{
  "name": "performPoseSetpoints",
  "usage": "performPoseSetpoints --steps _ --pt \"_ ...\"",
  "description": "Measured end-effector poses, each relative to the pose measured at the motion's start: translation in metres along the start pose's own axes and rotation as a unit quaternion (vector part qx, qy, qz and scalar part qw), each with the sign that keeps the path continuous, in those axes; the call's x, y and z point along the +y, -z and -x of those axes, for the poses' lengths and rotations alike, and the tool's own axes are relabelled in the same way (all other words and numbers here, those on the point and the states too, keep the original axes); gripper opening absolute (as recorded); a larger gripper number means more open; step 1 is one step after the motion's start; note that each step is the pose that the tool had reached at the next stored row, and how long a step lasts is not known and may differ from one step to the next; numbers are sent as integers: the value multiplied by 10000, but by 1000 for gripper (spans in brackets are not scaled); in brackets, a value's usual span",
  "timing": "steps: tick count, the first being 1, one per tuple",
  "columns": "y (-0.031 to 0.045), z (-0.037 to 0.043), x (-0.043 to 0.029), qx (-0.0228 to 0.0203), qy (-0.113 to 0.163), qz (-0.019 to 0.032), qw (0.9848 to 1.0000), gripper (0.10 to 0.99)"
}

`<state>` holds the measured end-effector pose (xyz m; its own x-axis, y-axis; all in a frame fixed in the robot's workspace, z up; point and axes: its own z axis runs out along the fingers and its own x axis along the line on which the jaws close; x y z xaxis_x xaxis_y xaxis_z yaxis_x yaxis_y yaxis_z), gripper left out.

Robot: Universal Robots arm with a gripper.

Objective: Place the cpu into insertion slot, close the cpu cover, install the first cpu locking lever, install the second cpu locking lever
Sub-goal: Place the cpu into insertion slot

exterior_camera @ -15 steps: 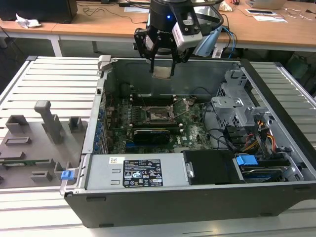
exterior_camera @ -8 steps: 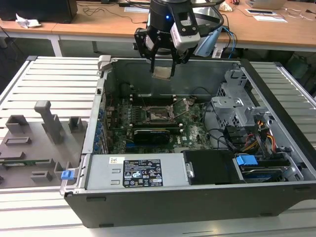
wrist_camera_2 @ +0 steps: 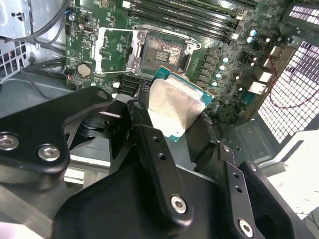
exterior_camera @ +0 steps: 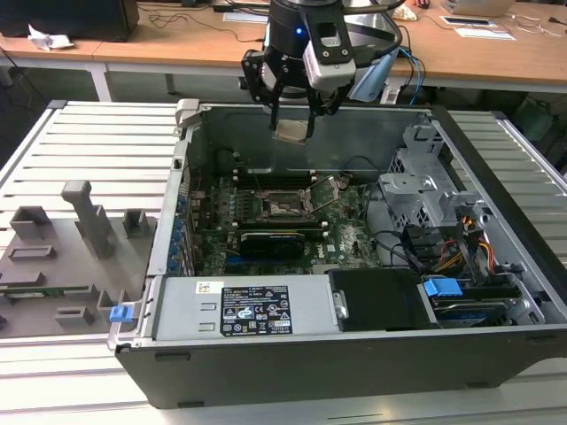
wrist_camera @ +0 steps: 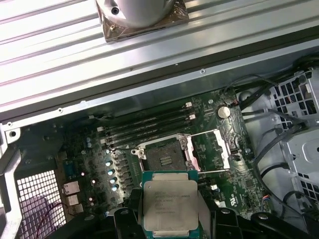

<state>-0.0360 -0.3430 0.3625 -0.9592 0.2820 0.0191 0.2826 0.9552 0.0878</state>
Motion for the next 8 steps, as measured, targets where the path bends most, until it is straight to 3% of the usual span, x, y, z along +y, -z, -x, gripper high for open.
performPoseSetpoints --steps 8 --pt "-1 0 0 -22 -244 5 9997 533"
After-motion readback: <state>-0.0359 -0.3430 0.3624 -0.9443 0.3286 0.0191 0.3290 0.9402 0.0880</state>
